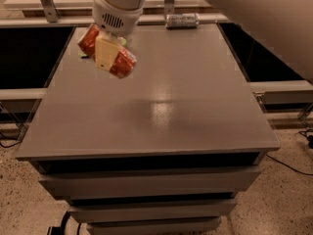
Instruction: Knock coke can over
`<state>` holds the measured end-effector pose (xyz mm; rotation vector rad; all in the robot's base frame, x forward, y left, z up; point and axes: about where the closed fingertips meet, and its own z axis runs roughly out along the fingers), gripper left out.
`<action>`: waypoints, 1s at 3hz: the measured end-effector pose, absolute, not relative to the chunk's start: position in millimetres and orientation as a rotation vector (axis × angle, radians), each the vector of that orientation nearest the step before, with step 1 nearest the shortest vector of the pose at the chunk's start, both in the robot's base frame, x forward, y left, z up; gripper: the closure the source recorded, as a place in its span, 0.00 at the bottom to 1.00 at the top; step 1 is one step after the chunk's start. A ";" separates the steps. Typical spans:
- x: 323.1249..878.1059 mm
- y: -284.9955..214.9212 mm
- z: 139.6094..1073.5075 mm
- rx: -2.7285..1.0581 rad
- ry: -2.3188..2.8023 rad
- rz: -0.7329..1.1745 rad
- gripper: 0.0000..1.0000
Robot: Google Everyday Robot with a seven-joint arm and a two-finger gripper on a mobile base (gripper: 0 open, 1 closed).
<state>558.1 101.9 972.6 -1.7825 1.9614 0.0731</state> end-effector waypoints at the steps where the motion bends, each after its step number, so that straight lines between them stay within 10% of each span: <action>1: 559.8 73.8 964.4 -1.787 2.059 -0.037 1.00; 3: 564.8 62.7 936.4 -1.782 2.136 -0.023 1.00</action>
Offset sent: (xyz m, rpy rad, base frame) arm 0.0022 -0.0255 -0.0078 -0.0917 0.0131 -0.0639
